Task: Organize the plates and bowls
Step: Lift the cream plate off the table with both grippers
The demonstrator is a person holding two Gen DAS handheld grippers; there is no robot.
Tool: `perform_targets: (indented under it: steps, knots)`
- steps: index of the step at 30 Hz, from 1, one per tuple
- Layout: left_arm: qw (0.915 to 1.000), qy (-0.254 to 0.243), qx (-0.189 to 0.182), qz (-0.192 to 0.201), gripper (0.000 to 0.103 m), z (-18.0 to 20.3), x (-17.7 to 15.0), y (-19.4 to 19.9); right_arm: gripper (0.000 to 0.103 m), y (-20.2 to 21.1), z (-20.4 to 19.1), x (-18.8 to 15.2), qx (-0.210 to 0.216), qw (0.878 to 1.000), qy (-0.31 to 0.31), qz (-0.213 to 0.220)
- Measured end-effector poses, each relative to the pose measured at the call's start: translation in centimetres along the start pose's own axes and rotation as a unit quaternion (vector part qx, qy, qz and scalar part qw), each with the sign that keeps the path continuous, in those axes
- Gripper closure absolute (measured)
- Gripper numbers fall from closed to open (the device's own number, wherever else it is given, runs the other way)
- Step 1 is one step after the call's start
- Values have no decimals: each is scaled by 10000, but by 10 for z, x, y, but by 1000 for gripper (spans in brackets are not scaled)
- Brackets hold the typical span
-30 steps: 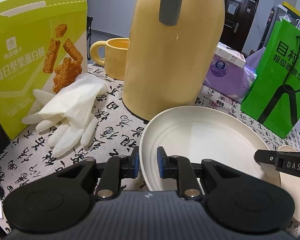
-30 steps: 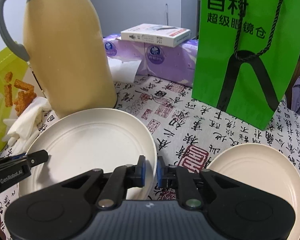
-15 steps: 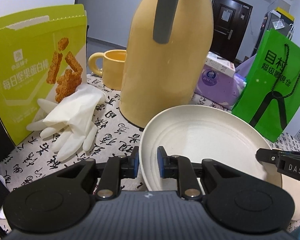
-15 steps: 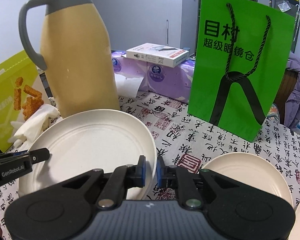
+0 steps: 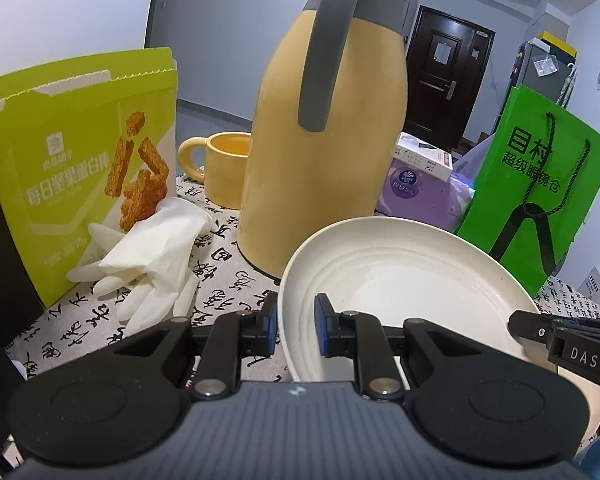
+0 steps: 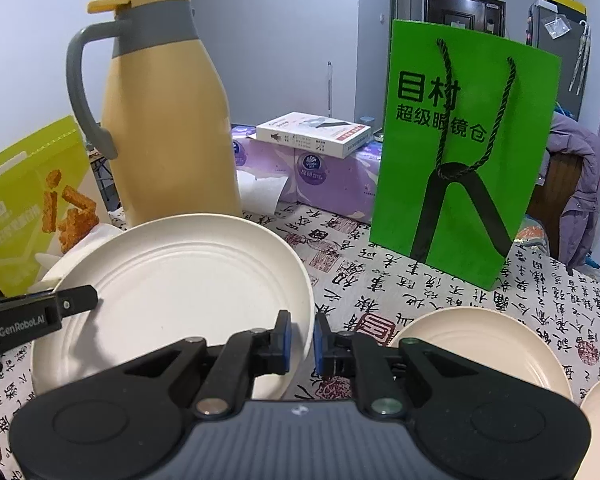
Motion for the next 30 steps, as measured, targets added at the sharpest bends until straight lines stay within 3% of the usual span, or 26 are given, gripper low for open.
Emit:
perform_targets:
  steps: [30]
  knots:
    - [9981,-250,-379,424,85,15,-6,35,92,61,-11,-26,-600,9963,-192,576]
Point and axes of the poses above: each gripper's, at about its wrist camera, not at the fingertips, and y roughly against the way its jaws point, z to its right, x to its top, the point moved 1 cm from there along -y, roughly the way its jaws point, and after that the axes turned 8 degrees about y, right-handed, at the moved point
